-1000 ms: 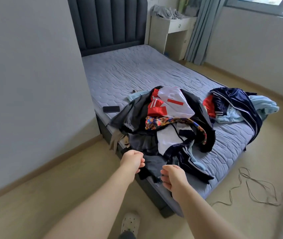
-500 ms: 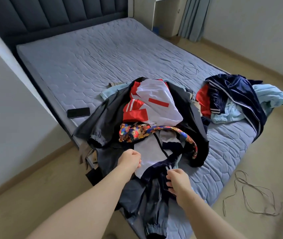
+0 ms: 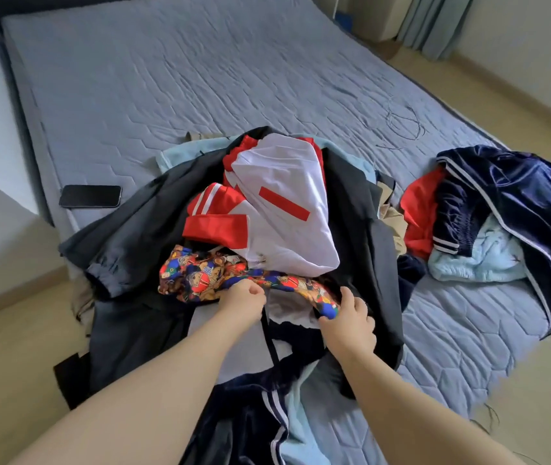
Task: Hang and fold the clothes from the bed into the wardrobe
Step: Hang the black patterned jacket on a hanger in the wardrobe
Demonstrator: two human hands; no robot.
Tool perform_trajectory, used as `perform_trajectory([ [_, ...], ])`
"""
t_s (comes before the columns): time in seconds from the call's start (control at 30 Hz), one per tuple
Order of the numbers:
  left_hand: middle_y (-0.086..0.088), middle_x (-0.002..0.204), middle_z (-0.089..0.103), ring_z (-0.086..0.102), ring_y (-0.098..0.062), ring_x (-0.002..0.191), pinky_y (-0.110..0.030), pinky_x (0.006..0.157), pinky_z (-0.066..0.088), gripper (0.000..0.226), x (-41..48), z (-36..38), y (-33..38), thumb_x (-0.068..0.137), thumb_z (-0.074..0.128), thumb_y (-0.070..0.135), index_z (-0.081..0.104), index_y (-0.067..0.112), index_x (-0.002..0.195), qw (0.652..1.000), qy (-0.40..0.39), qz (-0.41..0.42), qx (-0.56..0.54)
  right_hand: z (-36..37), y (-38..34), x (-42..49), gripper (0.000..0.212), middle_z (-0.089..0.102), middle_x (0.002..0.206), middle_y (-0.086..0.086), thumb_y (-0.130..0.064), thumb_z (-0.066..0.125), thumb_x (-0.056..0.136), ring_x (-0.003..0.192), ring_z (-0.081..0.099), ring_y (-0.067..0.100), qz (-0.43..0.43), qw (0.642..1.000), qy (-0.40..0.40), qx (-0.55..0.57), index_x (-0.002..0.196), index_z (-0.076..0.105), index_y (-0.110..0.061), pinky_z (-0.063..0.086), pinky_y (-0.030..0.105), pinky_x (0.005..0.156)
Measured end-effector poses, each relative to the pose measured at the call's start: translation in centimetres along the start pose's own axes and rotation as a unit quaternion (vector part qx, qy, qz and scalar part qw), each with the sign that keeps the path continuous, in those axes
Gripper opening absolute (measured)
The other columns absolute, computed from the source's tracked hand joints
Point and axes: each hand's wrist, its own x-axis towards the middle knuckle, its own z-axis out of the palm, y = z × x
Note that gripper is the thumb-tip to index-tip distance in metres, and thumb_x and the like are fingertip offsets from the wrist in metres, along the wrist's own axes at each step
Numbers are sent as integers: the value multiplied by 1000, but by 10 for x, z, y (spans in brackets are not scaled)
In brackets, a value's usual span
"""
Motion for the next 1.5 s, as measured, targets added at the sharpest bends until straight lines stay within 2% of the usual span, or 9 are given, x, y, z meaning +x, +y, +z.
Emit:
perform_trajectory([
  [0.17,-9,110,59,60,-28,98,-33,79,48,34,26,34,15,86,53,14,45,24,117,999,7,17,37,10,11,42,36,22,150,-3,-27,46,92,124,33,30,12,996,-61,-61,127,45,-31,31,39,96],
  [0.37,-9,135,27,37,-33,120,-36,98,39,69,22,29,24,81,59,25,25,37,140,974,-14,59,217,-8,-11,36,27,52,80,4,-23,32,98,87,52,27,-4,975,-10,223,74,45,-17,43,38,80],
  [0.63,-1,146,22,23,-17,136,-36,112,26,88,-54,-45,98,77,74,33,19,29,145,968,-35,243,-57,-136,-117,-24,33,56,65,-2,-29,43,97,60,55,13,2,836,-45,547,66,52,-22,44,20,48],
  [0.8,25,115,51,48,18,101,0,81,40,55,-121,-118,143,77,74,19,41,46,111,932,-121,330,-88,-226,-195,-99,24,57,77,1,-35,46,94,66,57,16,-34,785,-49,617,78,53,-18,43,22,53],
  [0.97,3,75,60,55,-14,75,-24,70,43,9,-178,-198,191,88,59,17,56,23,81,923,18,382,44,-286,-245,-172,22,55,87,3,-37,43,96,81,57,22,-95,764,-36,637,92,52,-18,49,28,66],
  [1.07,-10,80,58,55,-21,74,-34,71,45,6,-221,-236,215,91,54,9,59,12,88,921,14,384,-64,-316,-267,-218,27,59,88,9,-33,43,97,86,61,28,-155,715,-53,679,82,56,-15,53,38,81],
  [1.17,-2,75,57,53,-12,63,-21,52,49,17,-265,-270,238,95,46,7,59,14,85,899,25,389,-199,-346,-282,-261,25,61,69,7,-18,40,98,60,60,20,-271,624,-114,724,78,53,-14,51,26,58],
  [1.37,-6,68,58,56,-18,59,-25,54,45,23,-352,-337,287,95,48,10,58,8,74,818,83,402,-403,-363,-277,-330,35,65,94,-1,-22,61,88,72,67,7,-443,746,-151,473,121,50,-18,52,19,59],
  [1.5,-7,72,61,60,-23,69,-26,58,46,20,-392,-375,300,92,55,13,59,9,72,775,112,397,-478,-354,-270,-352,28,68,90,6,-32,65,84,81,66,18,-410,777,-241,413,104,62,-12,54,33,77],
])
